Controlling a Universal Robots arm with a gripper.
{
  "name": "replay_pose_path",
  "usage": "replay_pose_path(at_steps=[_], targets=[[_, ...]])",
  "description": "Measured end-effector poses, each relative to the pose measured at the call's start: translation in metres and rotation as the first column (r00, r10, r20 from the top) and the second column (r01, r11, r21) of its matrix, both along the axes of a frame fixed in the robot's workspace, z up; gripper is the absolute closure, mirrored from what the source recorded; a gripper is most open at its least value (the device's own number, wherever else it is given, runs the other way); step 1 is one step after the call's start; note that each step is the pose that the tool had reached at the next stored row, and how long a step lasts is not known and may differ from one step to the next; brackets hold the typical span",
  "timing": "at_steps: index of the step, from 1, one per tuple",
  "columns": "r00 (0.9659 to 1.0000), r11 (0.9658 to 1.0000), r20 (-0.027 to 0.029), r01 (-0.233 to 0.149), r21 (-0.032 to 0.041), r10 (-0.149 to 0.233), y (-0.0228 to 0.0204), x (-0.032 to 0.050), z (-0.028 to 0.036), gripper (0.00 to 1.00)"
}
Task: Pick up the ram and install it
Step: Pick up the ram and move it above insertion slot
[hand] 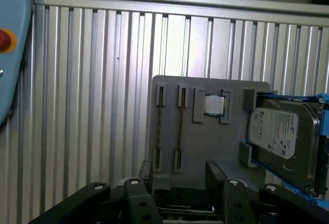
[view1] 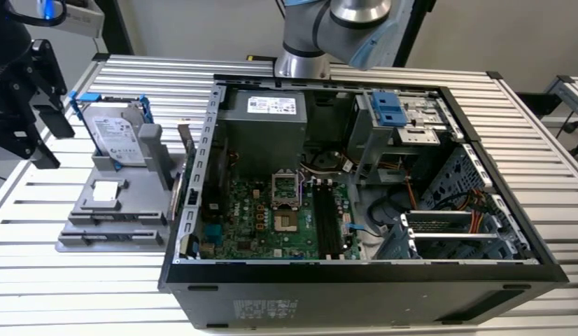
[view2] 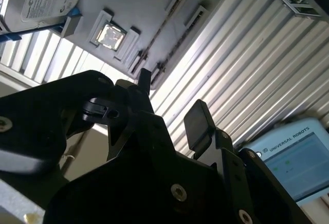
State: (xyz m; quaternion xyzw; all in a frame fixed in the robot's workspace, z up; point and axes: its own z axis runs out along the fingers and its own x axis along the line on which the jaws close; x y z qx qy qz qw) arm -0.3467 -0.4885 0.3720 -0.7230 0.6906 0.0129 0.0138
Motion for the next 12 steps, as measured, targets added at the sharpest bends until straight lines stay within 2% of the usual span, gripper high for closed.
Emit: replay_pose_path(at_steps=[12], targets=[[1.0,1.0,0.0002,0.0,0.0001,0.0,0.0,0.0,-0.0111,0.0]])
